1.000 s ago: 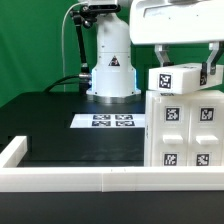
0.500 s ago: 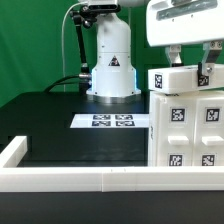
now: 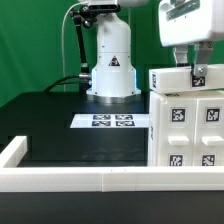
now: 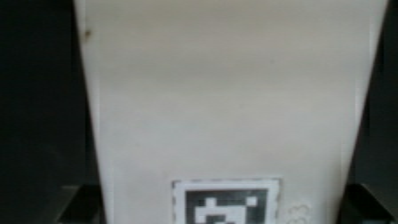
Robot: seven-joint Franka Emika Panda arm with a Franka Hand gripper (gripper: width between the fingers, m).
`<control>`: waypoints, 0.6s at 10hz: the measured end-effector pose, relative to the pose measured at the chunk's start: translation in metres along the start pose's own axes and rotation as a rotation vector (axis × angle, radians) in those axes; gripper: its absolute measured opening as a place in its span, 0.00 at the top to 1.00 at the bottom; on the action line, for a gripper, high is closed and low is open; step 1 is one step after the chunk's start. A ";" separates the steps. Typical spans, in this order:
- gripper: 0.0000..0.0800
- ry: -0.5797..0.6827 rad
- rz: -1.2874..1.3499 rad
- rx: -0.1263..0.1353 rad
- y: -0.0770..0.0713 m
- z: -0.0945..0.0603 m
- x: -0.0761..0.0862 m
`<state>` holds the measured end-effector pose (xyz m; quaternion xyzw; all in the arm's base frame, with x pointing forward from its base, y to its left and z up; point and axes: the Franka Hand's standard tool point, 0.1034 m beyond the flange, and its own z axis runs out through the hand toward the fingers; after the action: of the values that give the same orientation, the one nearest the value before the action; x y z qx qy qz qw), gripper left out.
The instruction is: Assemble cabinet
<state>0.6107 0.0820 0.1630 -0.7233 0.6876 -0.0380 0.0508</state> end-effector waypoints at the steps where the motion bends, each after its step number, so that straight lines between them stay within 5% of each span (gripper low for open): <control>1: 0.30 -0.004 0.022 0.000 0.000 0.000 -0.001; 2: 0.30 -0.015 0.045 -0.001 0.000 0.001 -0.003; 3: 0.09 -0.020 0.023 0.001 0.000 -0.001 -0.005; 4: 0.03 -0.027 0.002 0.012 -0.002 -0.007 -0.007; 6: 0.00 -0.046 -0.022 0.033 -0.007 -0.020 -0.010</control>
Offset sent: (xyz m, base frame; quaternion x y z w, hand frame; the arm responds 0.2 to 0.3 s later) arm -0.0017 0.0064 0.0229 0.0201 -0.0252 -0.0285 0.9991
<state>0.6145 0.0922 0.1835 -0.7307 0.6774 -0.0332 0.0780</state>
